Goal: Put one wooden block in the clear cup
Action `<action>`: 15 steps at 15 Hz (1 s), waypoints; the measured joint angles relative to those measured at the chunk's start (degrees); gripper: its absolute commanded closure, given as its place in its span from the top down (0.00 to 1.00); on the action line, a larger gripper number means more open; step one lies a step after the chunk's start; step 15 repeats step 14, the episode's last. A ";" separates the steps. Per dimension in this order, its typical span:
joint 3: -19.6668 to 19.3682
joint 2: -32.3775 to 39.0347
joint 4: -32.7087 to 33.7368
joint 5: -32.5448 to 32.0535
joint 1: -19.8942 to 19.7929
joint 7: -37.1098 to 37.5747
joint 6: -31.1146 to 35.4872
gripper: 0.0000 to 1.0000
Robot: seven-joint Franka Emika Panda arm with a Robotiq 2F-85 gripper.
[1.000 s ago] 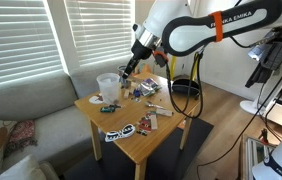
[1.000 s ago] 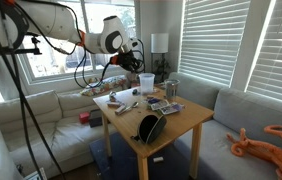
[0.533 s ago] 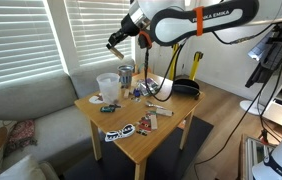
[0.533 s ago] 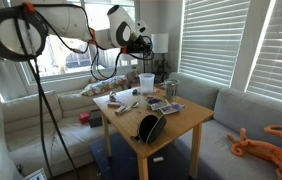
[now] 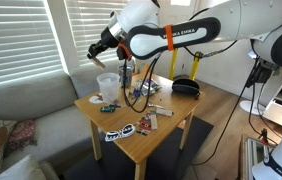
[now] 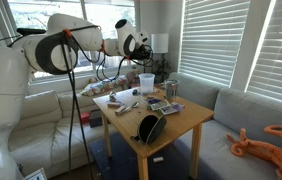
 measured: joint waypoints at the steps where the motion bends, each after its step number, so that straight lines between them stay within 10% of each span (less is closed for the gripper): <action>1: -1.21 0.59 0.80 -0.17 0.94 1.36 -1.36 0.07; 4: -4.82 0.82 1.62 -1.36 3.20 6.09 -6.89 0.08; 5: -5.79 0.76 1.64 -2.05 3.75 7.59 -8.56 0.54; 12: -6.19 0.78 2.10 -2.62 4.92 9.12 -12.63 0.96; 15: -5.27 0.46 2.71 -2.70 5.04 5.64 -11.79 0.85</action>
